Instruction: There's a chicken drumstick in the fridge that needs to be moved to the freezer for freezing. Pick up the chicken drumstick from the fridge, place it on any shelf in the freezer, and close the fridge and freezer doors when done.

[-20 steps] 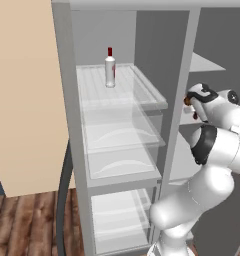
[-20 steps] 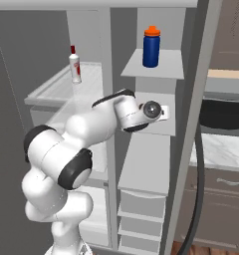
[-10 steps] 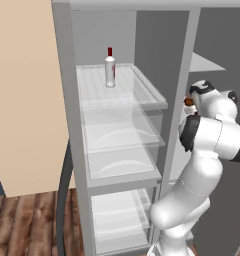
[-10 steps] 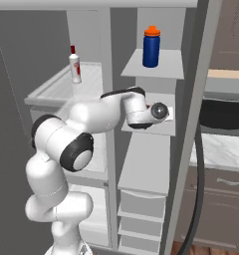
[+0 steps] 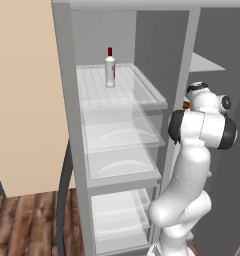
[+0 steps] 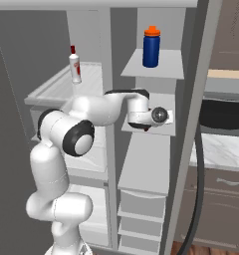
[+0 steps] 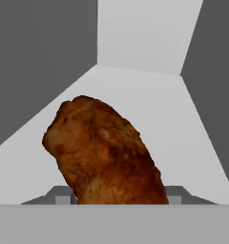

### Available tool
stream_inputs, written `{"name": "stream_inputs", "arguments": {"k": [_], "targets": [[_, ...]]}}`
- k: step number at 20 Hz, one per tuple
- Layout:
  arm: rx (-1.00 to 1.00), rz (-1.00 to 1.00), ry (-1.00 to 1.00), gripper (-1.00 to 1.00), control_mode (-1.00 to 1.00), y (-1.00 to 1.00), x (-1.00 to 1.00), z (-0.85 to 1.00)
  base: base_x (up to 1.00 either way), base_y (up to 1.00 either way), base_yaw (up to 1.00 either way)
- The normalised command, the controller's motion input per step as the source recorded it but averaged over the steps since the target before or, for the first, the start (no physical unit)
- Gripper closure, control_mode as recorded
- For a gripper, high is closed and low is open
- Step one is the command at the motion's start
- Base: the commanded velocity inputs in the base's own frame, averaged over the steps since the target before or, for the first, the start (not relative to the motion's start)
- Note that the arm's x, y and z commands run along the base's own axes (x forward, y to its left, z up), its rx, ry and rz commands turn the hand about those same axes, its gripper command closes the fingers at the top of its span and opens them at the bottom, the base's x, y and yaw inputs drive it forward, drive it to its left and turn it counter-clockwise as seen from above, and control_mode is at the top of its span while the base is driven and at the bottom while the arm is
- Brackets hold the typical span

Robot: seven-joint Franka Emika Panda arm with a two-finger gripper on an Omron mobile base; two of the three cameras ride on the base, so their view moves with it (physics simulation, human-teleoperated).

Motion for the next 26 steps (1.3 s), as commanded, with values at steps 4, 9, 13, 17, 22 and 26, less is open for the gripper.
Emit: {"name": "stream_inputs", "arguments": {"k": [4, 9, 13, 17, 22, 26], "targets": [[0.00, 0.00, 0.00, 1.00, -1.00, -0.05, 0.34, -0.07, 0.00, 0.00, 0.00], [0.00, 0.00, 0.00, 1.00, -1.00, -0.09, 0.33, -0.05, 0.00, 0.00, 0.00], [0.00, 0.00, 0.00, 1.00, -1.00, -0.01, 0.29, -0.10, 0.00, 0.00, 0.00], [0.00, 0.00, 0.00, 1.00, -1.00, 0.00, 0.29, -0.21, 0.00, 0.00, 0.00], [0.00, 0.00, 0.00, 1.00, -1.00, 0.00, 0.29, -0.32, 0.00, 0.00, 0.00], [0.00, 0.00, 0.00, 1.00, -1.00, 0.00, 0.39, -0.15, 0.00, 0.00, 0.00]]}}
